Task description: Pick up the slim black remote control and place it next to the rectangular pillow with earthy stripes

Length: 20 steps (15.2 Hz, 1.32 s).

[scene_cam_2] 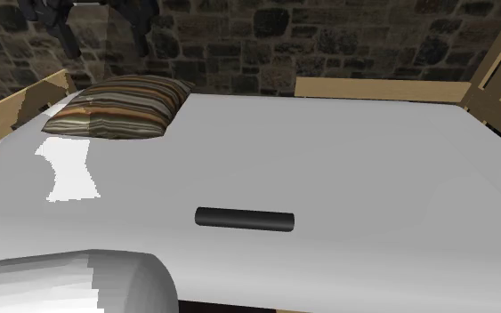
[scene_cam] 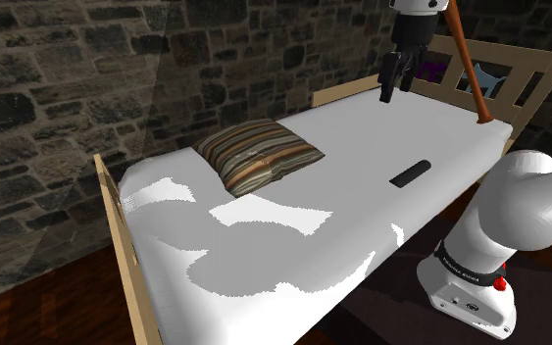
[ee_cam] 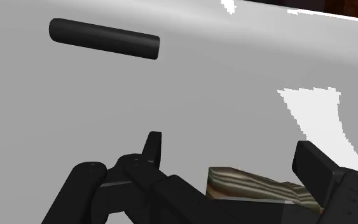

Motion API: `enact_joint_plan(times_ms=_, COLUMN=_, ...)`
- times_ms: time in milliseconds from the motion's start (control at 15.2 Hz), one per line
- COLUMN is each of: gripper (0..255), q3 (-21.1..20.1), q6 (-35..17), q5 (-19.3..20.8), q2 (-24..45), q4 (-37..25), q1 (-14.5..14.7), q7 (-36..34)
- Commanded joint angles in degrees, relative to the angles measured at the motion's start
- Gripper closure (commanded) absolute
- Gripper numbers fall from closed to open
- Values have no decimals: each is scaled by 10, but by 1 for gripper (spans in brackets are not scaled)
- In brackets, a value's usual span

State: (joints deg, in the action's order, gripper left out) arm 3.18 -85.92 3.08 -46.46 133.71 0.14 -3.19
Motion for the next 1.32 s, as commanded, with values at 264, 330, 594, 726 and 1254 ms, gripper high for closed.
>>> enact_joint_plan(times_ms=264, gripper=0, q3=39, q6=-33, q5=40, q2=-81, q4=103, q1=30, q7=123)
enact_joint_plan(times_ms=330, gripper=0, q3=51, q6=-40, q5=53, q2=-101, q4=126, q1=37, q7=154)
enact_joint_plan(times_ms=594, gripper=0, q3=109, q6=-65, q5=113, q2=-177, q4=214, q1=56, q7=282)
enact_joint_plan(times_ms=726, gripper=0, q3=144, q6=-76, q5=150, q2=-212, q4=252, q1=60, q7=349)
enact_joint_plan(times_ms=1254, gripper=0, q3=342, q6=-138, q5=343, q2=-287, q4=354, q1=41, q7=640)
